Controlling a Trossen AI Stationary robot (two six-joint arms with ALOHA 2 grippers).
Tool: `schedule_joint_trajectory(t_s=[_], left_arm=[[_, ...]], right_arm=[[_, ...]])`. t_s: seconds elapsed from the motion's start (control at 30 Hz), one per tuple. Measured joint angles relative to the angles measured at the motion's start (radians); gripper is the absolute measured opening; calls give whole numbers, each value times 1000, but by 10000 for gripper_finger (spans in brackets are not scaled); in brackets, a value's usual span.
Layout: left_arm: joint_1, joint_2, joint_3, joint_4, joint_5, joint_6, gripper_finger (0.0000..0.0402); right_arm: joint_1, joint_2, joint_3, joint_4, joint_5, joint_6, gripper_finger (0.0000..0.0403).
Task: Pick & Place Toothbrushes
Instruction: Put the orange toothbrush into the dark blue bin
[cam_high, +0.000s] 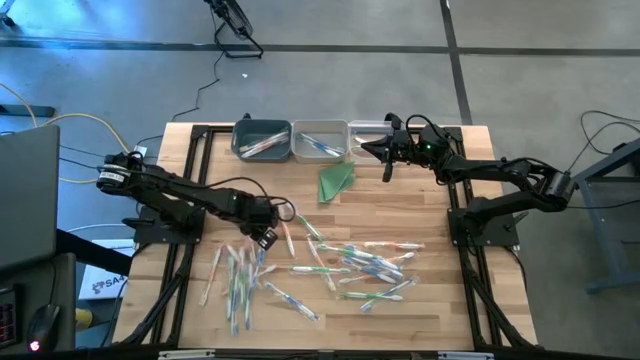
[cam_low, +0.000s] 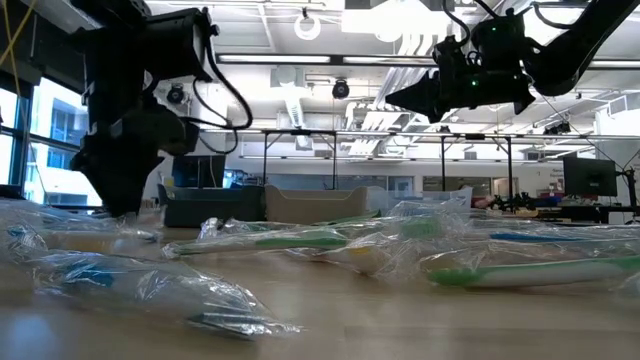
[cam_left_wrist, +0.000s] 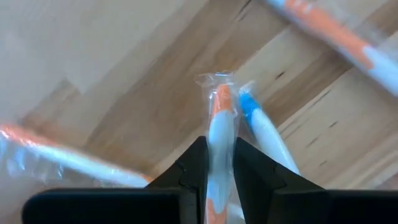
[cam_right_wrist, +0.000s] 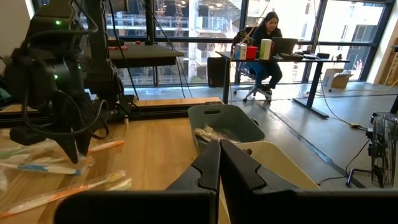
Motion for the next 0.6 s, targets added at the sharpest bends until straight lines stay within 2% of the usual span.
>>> schedule_joint_trajectory(t_s=[0.13, 0.33, 0.47, 0.6], left_arm=[[0, 0, 55, -22, -60, 68, 58], [12, 0, 164, -158, -189, 177, 58], [75, 0, 204, -188, -229, 256, 58], [167, -1, 208, -136, -232, 389, 58]], right_arm=[[0, 0, 0, 0, 0, 0, 3], [0, 0, 0, 0, 0, 0, 3], [0, 0, 0, 0, 0, 0, 3], [0, 0, 0, -7, 0, 0, 3]])
